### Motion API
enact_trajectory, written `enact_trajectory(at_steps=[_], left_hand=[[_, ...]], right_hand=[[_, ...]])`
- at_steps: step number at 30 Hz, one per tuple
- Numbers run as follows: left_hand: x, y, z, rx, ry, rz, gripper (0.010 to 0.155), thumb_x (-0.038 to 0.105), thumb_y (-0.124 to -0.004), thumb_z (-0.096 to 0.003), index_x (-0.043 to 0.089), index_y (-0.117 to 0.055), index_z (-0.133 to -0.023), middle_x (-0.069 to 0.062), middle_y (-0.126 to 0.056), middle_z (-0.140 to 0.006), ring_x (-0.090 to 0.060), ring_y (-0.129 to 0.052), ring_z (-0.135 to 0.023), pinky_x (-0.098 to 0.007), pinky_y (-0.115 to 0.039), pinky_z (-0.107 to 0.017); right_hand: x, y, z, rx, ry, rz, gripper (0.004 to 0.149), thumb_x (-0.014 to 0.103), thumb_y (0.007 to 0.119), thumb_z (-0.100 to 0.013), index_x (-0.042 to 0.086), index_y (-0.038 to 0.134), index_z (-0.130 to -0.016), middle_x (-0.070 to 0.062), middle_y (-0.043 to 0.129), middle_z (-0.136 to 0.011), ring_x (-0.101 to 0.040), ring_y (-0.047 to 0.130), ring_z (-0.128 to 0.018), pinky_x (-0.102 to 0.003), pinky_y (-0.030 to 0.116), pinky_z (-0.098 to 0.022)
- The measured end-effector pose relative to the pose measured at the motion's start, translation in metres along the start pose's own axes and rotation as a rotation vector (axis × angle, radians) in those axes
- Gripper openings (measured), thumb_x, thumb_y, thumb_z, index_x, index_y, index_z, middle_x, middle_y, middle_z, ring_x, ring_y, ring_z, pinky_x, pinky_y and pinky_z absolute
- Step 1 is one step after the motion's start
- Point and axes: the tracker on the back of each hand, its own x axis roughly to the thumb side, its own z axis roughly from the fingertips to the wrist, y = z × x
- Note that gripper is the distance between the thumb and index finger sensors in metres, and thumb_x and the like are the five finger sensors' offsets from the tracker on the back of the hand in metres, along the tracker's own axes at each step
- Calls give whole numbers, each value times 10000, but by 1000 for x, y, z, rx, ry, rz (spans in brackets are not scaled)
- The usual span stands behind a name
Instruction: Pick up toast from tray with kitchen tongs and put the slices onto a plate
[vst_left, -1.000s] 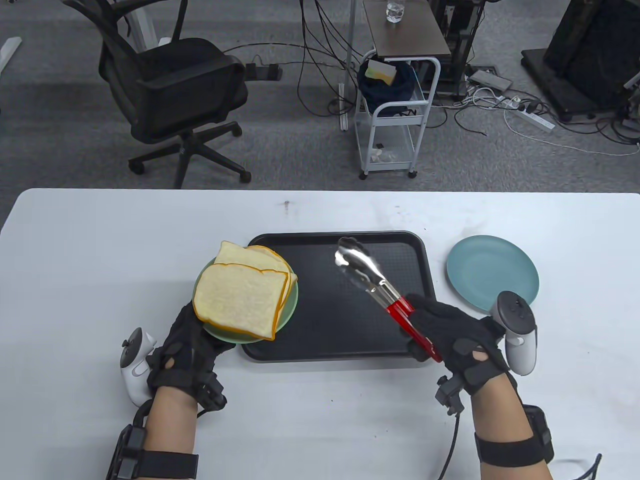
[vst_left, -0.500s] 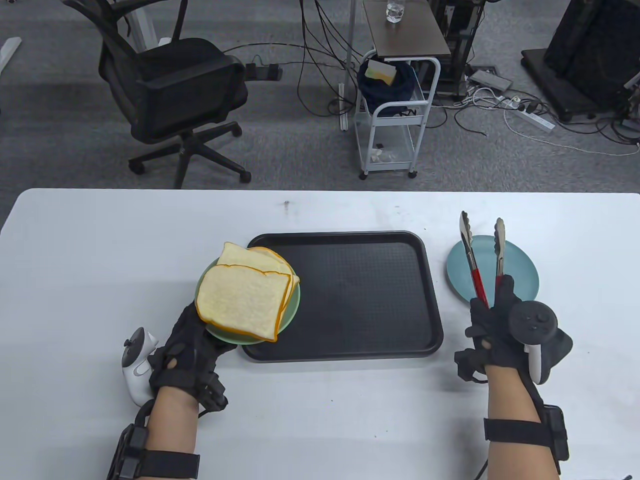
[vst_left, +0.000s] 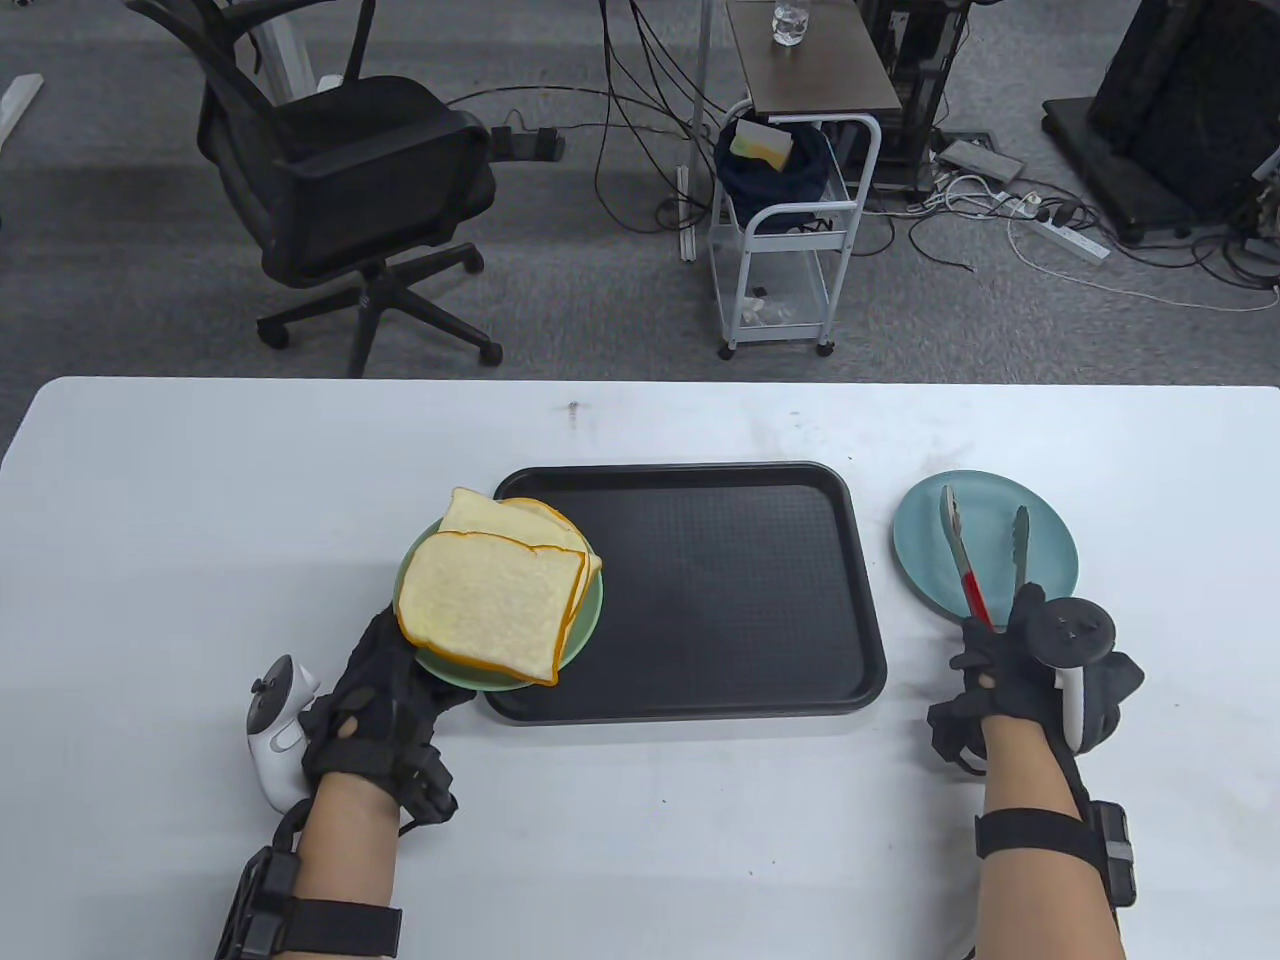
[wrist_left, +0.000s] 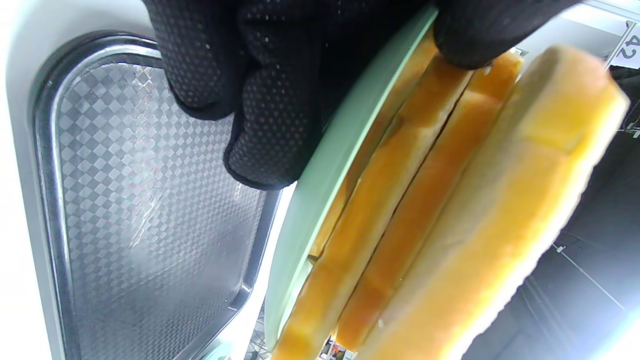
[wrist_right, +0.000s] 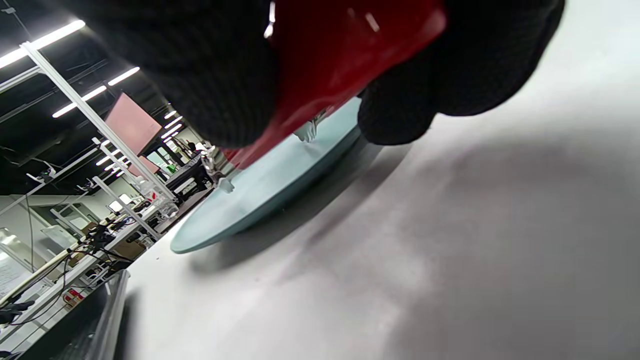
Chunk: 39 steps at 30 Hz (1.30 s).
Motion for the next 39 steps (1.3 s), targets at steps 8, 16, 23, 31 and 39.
enact_trajectory(at_steps=[8, 16, 23, 31, 39], left_hand=[[0, 0, 0, -1, 2, 5, 589, 552, -643, -518, 382, -444, -1046, 9, -823, -1022, -236, -1073, -676, -426, -816, -630], [0, 1, 0, -1, -3, 9, 590, 552, -642, -517, 382, -443, -1046, 10, -822, -1023, -236, -1075, -675, -427, -816, -630], [2, 2, 0, 7, -10, 12, 589, 552, -641, -518, 384, -441, -1046, 12, -819, -1025, -236, -1073, -678, -426, -815, -632], [5, 3, 1, 5, -21, 34, 590, 554, -639, -517, 387, -437, -1046, 15, -816, -1027, -233, -1072, -681, -423, -816, -634], [6, 3, 1, -5, -28, 45, 588, 555, -638, -517, 390, -436, -1044, 19, -816, -1028, -230, -1072, -684, -421, -816, -635]], right_hand=[[-17, 6, -10, 146, 100, -329, 758, 350, 835, -475, 107, 453, -1084, -362, 425, -1083, -561, 717, -896, -632, 691, -602], [-10, 1, -5, 113, 49, -298, 808, 489, 780, -485, 139, 390, -1101, -324, 232, -1113, -593, 402, -981, -709, 491, -634], [52, -39, 39, -2, -221, -165, 823, 553, 774, -476, 179, 404, -1109, -259, 208, -1138, -580, 289, -996, -731, 435, -633], [151, -78, 135, 102, -559, -188, 819, 580, 762, -486, 194, 421, -1124, -234, 222, -1164, -561, 254, -1016, -720, 406, -655], [184, -59, 213, 82, -755, -40, 793, 590, 726, -499, 197, 438, -1125, -231, 267, -1169, -552, 261, -1016, -717, 406, -652]])
